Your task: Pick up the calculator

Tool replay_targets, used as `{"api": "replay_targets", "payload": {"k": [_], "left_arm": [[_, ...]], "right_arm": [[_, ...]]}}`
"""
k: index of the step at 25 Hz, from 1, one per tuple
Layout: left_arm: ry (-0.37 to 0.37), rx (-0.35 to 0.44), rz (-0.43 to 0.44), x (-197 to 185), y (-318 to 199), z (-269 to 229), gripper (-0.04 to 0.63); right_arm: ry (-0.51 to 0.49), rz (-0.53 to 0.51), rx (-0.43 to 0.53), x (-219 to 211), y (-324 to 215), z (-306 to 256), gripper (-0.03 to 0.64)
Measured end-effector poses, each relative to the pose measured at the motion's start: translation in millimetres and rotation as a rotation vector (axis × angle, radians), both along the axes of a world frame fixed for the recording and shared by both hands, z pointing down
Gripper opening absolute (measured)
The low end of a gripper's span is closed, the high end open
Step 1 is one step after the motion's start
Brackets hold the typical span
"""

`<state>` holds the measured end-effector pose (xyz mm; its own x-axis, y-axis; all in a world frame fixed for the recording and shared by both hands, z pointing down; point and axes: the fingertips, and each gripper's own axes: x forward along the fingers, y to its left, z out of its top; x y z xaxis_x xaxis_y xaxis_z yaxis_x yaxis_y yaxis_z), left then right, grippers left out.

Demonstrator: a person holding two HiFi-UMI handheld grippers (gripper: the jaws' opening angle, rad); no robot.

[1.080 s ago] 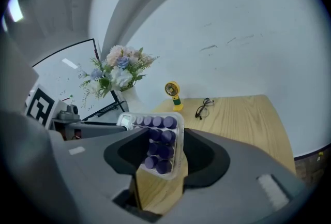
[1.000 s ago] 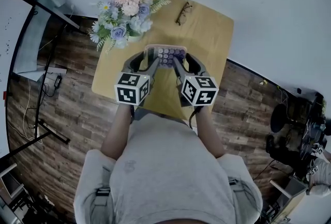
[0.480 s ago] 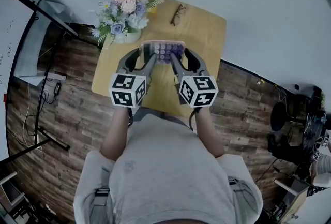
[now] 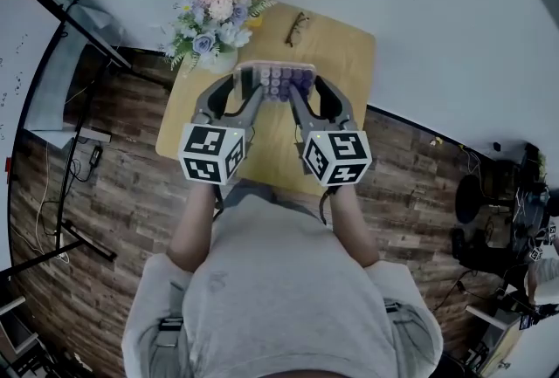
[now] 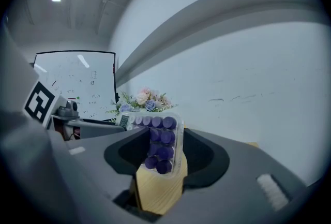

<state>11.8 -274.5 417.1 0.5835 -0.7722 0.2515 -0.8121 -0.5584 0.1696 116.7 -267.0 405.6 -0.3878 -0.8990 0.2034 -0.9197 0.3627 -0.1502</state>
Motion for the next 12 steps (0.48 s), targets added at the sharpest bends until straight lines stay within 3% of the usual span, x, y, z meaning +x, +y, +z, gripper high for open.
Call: {"api": "replay_targets", "payload": {"k": [12], "left_arm": [[0.002,0.121,0.004,1,22,-42,0.219]], "right_arm": [[0.041,0.007,0.132,0,24,-45,0.202]]}}
